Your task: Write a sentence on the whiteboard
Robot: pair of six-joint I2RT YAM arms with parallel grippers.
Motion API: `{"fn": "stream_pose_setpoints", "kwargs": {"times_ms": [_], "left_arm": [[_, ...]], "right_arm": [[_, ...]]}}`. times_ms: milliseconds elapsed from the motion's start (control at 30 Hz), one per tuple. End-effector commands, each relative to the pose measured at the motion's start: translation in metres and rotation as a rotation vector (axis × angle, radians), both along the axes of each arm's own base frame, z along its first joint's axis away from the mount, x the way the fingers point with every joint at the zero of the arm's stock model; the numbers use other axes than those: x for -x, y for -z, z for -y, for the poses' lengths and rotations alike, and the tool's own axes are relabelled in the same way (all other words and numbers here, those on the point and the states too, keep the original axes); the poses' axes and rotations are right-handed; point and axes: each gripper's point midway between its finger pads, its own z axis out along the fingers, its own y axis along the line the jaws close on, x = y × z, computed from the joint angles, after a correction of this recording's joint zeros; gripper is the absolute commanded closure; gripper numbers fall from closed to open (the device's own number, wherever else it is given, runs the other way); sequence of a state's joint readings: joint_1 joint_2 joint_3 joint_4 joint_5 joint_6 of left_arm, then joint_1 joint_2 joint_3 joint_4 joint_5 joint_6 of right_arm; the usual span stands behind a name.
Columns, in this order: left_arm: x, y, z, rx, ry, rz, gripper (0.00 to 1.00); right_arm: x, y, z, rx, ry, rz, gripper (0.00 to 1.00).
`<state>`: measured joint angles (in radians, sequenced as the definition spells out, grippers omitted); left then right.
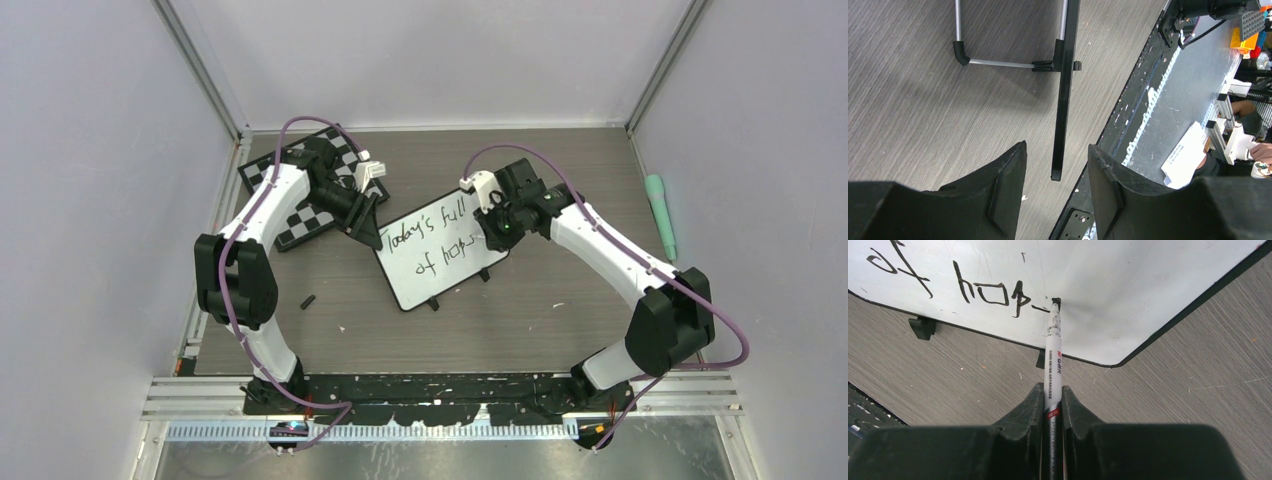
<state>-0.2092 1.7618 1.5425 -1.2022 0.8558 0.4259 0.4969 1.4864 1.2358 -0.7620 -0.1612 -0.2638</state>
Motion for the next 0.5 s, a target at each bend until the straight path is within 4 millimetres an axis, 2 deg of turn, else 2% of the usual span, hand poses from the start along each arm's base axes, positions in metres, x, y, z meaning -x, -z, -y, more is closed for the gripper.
{"fn": "stream_pose_setpoints", "kwargs": {"times_ms": [0, 467], "left_arm": [[-0.003, -0.016, 0.003, 0.020, 0.010, 0.052, 0.50], [-0.004, -0.014, 0.003, 0.017, 0.009, 0.047, 0.50]], "right_arm": [[0.000, -0.003, -0.012, -0.031, -0.025, 0.011, 1.00], [0.007, 0.016, -0.001, 0.015, -0.016, 0.001, 1.00]]}}
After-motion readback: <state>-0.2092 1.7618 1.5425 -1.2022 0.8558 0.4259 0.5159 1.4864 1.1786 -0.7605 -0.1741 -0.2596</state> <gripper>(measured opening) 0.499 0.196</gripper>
